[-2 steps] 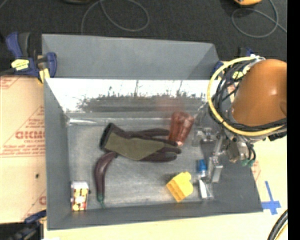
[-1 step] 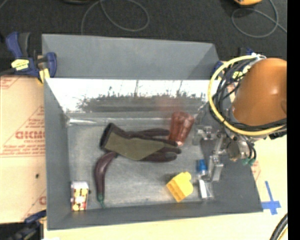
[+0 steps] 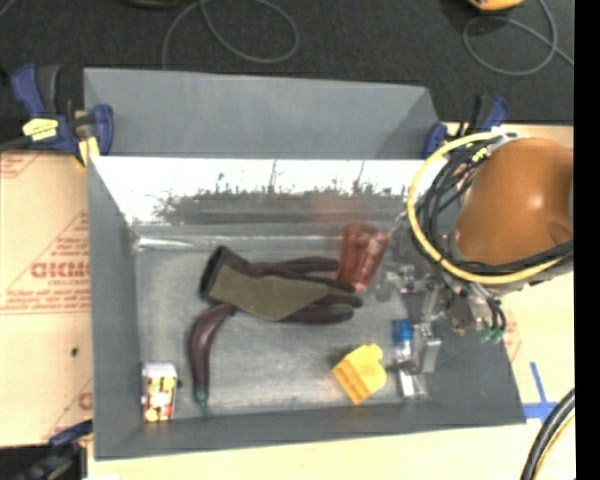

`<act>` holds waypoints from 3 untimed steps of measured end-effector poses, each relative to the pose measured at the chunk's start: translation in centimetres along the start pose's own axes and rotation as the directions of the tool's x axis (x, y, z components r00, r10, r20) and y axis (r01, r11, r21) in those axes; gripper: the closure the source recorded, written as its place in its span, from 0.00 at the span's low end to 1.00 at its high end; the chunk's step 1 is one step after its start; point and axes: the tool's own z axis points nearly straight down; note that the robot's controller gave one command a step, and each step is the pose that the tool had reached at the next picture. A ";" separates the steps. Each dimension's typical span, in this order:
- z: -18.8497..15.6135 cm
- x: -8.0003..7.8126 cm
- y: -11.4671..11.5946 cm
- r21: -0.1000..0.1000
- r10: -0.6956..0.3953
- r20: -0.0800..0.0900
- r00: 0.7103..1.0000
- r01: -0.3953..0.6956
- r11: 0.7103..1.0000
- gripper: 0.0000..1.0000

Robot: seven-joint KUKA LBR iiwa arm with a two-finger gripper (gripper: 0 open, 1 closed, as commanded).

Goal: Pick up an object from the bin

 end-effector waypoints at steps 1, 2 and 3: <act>7.8 0.8 -0.3 -0.003 -0.516 -0.003 0.856 0.516 0.856 1.00; 7.7 0.8 -0.3 -0.002 -0.518 -0.002 0.856 0.518 0.856 0.00; 7.7 0.8 -0.3 -0.002 -0.518 -0.002 0.855 0.518 0.855 0.00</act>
Offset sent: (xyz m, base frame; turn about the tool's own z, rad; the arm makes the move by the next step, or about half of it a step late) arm 0.0000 0.0000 0.0000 0.0000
